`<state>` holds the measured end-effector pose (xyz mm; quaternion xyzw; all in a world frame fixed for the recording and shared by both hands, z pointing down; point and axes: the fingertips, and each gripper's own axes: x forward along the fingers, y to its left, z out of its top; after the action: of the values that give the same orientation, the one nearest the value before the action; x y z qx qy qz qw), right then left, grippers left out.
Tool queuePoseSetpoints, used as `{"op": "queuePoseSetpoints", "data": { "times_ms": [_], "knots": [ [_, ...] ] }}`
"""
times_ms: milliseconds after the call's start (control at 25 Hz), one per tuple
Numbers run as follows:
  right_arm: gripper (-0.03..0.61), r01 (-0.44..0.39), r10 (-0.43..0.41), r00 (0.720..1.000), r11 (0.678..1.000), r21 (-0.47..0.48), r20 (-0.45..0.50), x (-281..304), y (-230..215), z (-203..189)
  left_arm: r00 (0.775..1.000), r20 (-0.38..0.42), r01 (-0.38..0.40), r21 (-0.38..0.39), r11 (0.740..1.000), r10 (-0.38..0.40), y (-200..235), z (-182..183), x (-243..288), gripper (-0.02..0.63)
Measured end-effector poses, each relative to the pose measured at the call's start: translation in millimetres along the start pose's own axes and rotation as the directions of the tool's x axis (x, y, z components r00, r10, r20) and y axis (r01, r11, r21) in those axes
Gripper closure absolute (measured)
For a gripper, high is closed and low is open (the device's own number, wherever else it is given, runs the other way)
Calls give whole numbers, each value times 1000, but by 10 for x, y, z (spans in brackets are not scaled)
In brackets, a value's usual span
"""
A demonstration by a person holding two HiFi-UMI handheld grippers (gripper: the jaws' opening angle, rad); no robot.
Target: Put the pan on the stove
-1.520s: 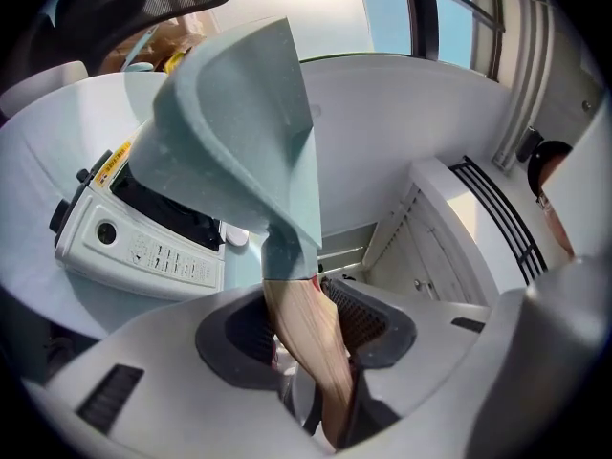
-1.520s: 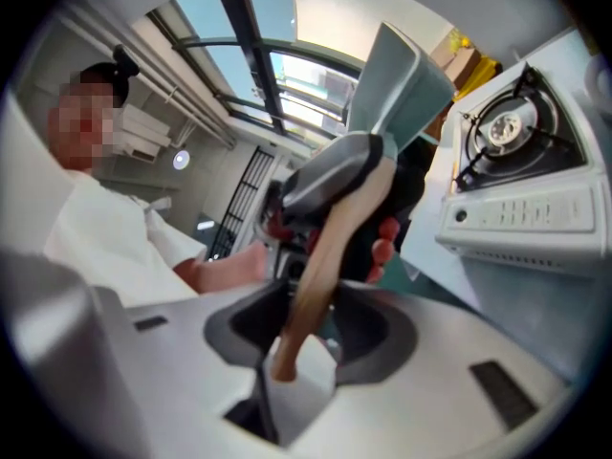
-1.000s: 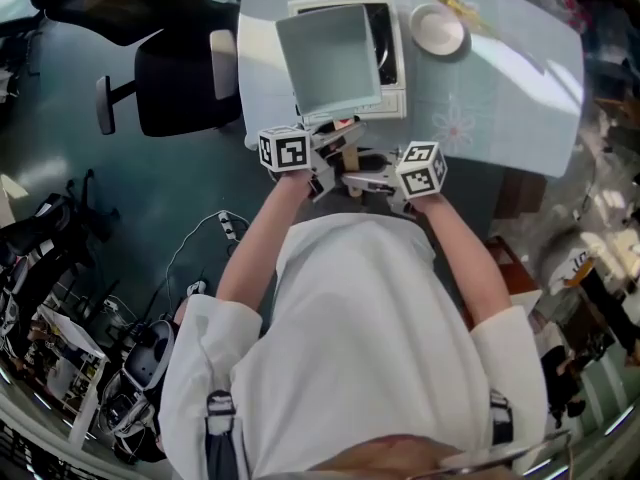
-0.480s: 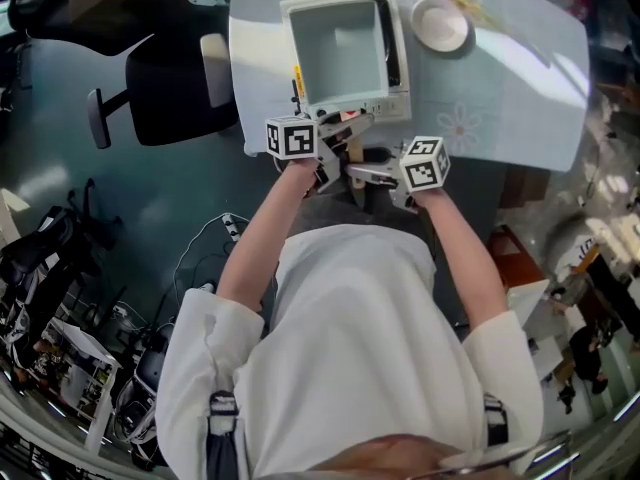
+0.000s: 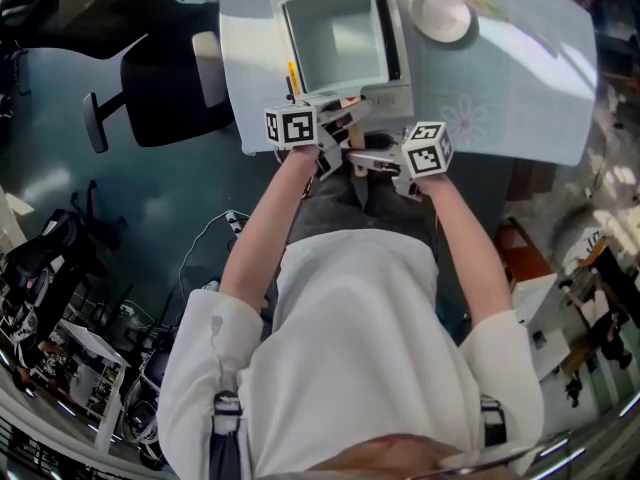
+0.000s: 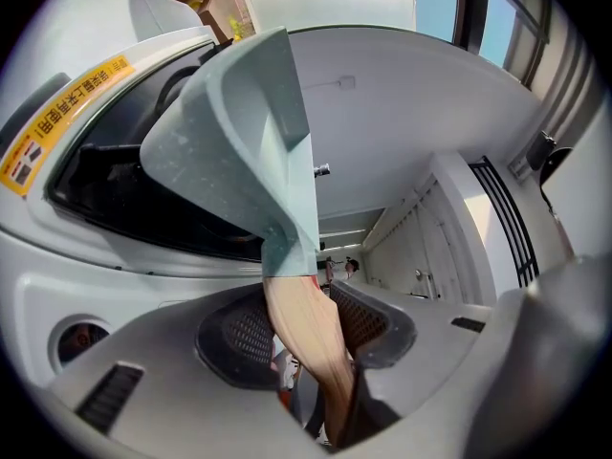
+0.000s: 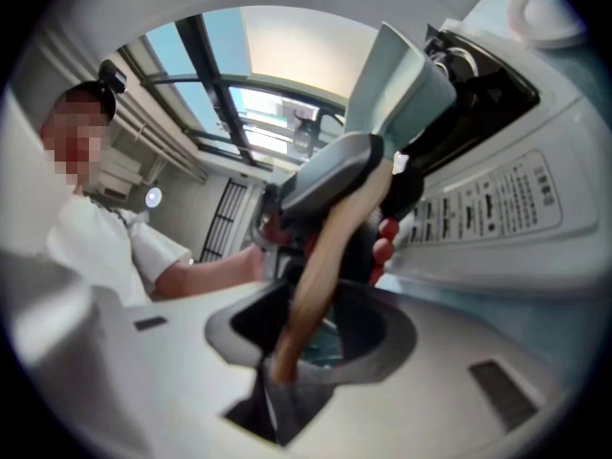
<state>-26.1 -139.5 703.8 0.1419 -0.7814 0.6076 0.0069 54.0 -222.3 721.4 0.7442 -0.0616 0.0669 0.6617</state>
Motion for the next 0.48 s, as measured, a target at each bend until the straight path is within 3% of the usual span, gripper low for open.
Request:
{"op": "queuePoseSetpoints", "data": {
  "times_ms": [480],
  "knots": [
    [405,-28,28,999,1000,11,19,-38,-61,124,1000,2,20,-19,1000,-20,82,96,73,425]
  ]
}}
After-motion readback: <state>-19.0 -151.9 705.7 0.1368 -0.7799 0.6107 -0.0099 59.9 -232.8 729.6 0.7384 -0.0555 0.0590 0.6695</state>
